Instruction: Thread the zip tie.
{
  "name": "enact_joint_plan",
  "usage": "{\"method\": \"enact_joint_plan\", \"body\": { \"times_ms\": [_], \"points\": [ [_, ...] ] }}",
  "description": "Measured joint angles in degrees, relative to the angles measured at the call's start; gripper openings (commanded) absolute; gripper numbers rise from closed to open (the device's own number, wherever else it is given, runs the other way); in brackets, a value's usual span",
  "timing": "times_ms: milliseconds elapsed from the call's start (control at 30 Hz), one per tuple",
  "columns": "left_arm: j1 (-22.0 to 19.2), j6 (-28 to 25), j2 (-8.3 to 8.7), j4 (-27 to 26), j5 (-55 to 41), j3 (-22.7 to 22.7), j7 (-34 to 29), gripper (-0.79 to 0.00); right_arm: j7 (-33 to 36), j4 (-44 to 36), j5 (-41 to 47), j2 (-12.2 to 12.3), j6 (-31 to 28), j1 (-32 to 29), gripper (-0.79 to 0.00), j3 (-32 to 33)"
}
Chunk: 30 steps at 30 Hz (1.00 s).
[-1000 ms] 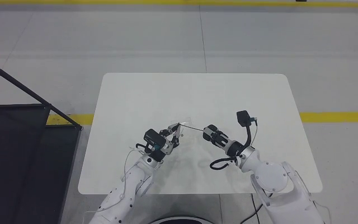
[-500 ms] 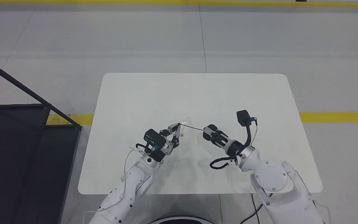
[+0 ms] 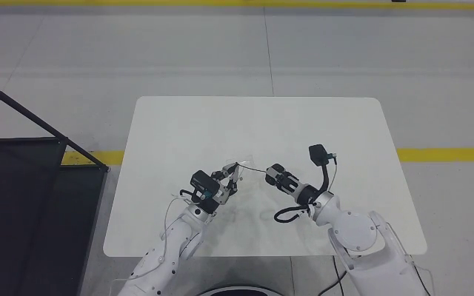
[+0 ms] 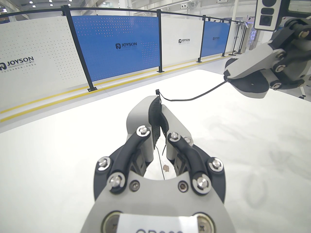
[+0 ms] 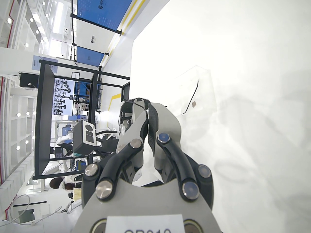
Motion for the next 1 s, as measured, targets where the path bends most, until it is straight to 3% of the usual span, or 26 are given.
{"method": "enact_joint_plan", "body": {
  "times_ms": [1000],
  "points": [
    [0.00,0.00,0.00,0.00,0.00,0.00,0.00,-0.785,-0.76,-3.07,-0.46,-0.29,-1.29,-1.96,-0.785,0.95]
  ]
}}
